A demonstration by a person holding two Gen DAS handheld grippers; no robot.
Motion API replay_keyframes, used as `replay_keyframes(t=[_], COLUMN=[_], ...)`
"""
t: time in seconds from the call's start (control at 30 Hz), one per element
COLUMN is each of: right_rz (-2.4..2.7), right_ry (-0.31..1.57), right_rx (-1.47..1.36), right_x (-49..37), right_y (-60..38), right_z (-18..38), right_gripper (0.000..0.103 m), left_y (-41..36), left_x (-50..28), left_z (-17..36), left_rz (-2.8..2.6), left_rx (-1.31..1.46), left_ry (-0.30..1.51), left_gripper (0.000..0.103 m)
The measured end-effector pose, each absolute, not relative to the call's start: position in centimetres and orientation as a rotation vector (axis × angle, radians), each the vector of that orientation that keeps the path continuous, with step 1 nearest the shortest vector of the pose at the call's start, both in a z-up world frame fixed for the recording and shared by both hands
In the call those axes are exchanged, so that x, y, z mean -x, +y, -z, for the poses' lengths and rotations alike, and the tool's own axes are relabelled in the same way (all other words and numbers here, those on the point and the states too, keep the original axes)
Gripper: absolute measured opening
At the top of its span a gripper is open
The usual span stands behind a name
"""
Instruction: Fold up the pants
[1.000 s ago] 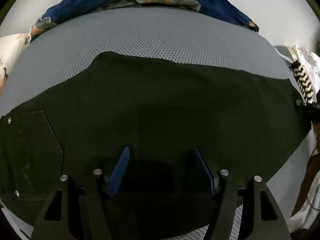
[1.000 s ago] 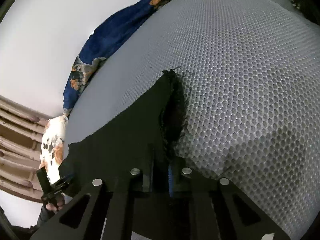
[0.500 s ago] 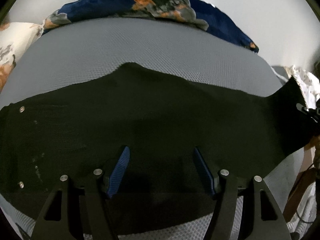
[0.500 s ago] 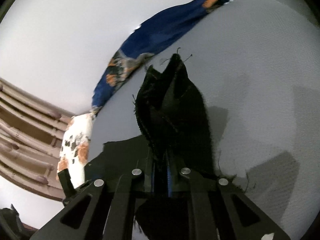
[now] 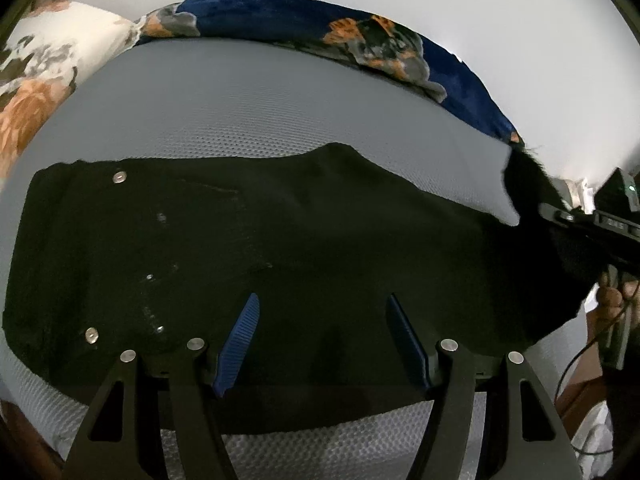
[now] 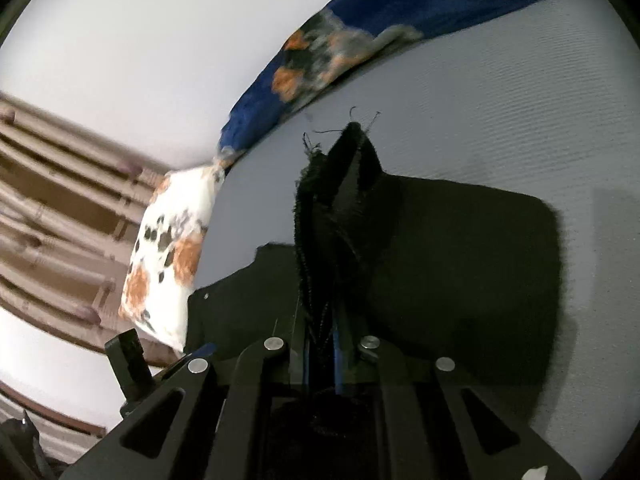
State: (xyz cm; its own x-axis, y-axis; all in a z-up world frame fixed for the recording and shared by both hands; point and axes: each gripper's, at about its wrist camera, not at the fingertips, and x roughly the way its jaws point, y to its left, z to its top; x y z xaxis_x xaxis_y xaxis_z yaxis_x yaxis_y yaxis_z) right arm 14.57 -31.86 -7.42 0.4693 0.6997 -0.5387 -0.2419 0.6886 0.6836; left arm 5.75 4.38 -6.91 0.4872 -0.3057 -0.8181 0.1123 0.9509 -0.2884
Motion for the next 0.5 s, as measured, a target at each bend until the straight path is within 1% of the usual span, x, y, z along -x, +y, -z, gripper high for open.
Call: replay_keyframes(t=[0.33, 0.5], right_rz=[-0.709, -0.682], right_ry=[1.037, 1.084], right_rx=[-0.432, -0.324], right_x=[-16.3, -16.4], right_y=[-20.7, -17.5], right_z=[10.7, 12.3], right_gripper=[0.009, 0.01], left_y=[7.3, 8.4], left_x=[-5.1, -5.2], left_z=[6.3, 6.4], left_rz=[0.273, 0.277], left_rx=[0.273, 0.3], left_ry=[1.014, 1.012], left_gripper=[0.067, 0.067])
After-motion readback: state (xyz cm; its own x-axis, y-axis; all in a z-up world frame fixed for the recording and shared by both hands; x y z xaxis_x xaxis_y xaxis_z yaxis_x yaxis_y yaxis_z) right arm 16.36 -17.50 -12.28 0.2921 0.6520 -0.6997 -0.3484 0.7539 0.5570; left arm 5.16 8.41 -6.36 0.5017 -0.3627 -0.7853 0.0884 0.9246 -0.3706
